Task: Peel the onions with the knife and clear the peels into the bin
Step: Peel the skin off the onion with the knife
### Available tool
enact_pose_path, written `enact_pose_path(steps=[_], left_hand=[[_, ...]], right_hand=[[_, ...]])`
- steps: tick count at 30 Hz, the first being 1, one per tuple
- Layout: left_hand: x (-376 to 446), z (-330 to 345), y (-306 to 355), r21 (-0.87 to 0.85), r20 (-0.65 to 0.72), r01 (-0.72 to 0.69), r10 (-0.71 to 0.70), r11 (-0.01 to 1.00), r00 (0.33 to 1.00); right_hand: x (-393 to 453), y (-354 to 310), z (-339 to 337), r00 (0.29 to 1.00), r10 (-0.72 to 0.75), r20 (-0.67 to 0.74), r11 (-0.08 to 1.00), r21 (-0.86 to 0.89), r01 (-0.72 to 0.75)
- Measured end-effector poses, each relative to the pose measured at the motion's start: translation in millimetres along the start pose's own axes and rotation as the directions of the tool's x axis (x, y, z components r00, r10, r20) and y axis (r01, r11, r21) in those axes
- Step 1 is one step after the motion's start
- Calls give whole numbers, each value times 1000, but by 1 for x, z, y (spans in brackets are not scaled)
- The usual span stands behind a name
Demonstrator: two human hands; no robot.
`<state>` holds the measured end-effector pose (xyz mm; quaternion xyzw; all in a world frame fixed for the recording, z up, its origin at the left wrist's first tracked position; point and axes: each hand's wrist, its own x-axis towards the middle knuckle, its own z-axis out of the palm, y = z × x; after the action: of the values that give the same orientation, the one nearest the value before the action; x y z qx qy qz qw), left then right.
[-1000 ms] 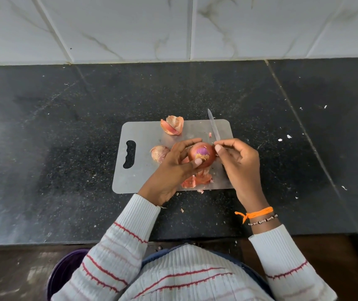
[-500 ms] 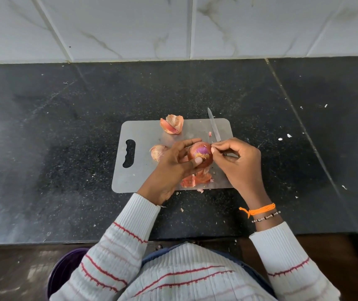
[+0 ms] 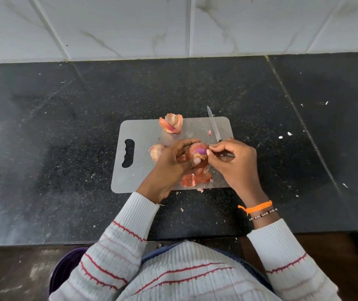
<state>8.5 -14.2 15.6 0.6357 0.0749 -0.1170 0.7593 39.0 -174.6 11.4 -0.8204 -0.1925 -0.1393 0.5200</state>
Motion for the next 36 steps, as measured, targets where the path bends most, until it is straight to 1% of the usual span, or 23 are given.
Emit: enact_pose_path(steps=[4, 6, 7, 8, 10, 12, 13, 14, 15, 17, 19, 25, 28, 31, 36], left_hand=[[0, 0, 0, -15, -11, 9, -9, 1000, 1000], [-1, 1, 0, -13, -8, 9, -9, 1000, 1000], [-1, 1, 0, -17, -7, 11, -11, 1000, 1000], [-1, 1, 0, -24, -9, 14, -14, 1000, 1000], [-1, 2, 1, -46, -18, 21, -22, 999, 1000], [0, 2, 2, -71, -24, 26, -27, 997, 999], [0, 2, 3, -79, -25, 26, -28, 997, 999], [0, 2, 4, -82, -30, 25, -27, 996, 999], [0, 2, 4, -81, -36, 21, -24, 997, 999], [-1, 3, 4, -71, -53, 12, -16, 997, 998], [-1, 4, 5, -48, -77, 2, -6, 999, 997], [-1, 7, 6, -45, -128, -25, 19, 999, 992], [-2, 9, 5, -48, -140, -29, 22, 998, 990], [-3, 9, 6, -72, -105, -34, 26, 997, 994], [-3, 2, 7, -189, 38, 8, -1, 982, 999]], right_hand=[[0, 0, 4, 997, -72, -5, 990, -120, 71], [0, 2, 5, 997, -79, -15, 983, -165, 76], [1, 3, 4, 998, -66, -24, 985, -161, 62], [1, 4, 3, 999, -36, -37, 990, -134, 30], [-1, 3, 2, 994, 91, -65, 995, -25, -93], [-2, 2, 2, 971, 231, -61, 970, 89, -226], [-3, 1, 2, 962, 266, -52, 959, 116, -259], [-3, 0, 3, 962, 268, -43, 957, 123, -261], [-3, -2, 3, 970, 240, -39, 966, 111, -235], [-3, -5, 2, 987, 154, -37, 987, 57, -152], [-2, -6, 1, 994, 103, -43, 995, -7, -103], [1, -11, 3, 998, 27, -65, 994, -101, -34], [3, -12, 4, 1000, 18, -23, 983, -180, -22], [4, -8, 3, 999, 36, 16, 972, -231, -31], [5, 0, -4, 995, 94, -16, 976, -195, -95]])
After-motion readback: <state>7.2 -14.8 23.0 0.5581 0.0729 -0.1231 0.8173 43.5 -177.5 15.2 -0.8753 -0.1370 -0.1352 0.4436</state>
